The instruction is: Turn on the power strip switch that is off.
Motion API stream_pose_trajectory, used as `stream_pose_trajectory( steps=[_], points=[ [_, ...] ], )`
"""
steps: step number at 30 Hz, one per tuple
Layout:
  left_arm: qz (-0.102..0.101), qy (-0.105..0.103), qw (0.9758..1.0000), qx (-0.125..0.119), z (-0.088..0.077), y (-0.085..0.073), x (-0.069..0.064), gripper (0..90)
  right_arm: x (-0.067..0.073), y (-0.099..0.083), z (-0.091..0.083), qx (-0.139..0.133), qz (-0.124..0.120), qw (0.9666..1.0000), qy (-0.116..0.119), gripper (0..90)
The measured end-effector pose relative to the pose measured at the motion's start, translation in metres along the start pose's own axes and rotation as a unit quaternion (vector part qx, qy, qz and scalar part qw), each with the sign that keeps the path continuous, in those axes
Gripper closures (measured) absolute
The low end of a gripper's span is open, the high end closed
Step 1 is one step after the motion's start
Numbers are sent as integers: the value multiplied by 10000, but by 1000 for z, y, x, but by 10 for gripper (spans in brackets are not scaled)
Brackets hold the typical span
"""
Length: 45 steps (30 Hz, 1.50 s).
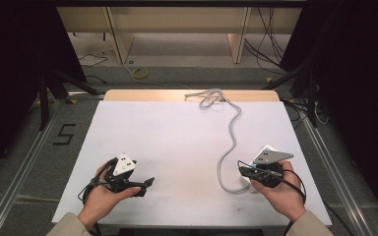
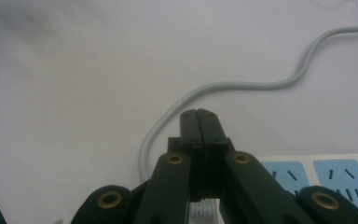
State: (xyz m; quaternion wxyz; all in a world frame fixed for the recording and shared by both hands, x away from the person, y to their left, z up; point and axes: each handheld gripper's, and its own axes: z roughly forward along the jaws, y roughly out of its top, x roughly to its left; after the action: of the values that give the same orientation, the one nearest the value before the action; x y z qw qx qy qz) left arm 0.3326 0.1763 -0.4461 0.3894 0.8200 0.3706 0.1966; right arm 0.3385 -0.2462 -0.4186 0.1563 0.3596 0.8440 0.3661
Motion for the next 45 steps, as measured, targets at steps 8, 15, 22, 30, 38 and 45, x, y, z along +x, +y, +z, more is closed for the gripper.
stream_pose_trajectory(
  steps=[8,15,22,30,38,45],
  points=[
    [0,-2,10000,6,0,0,0,156,-4,0,-2,32,100,9999,-15,900],
    [-8,3,10000,4,0,0,0,156,-7,-1,-7,51,162,9998,-68,900],
    [-4,-4,10000,20,1,0,1,156,-8,0,-9,116,175,9997,-121,900],
    [1,9,10000,7,1,0,0,157,-9,0,-11,195,146,9996,-153,900],
    [-14,-2,10000,21,1,0,1,157,-12,0,-13,254,201,9993,-192,900],
    [-14,4,10000,21,1,0,1,157,-16,-1,-16,299,275,9988,-266,900]
  ],
)
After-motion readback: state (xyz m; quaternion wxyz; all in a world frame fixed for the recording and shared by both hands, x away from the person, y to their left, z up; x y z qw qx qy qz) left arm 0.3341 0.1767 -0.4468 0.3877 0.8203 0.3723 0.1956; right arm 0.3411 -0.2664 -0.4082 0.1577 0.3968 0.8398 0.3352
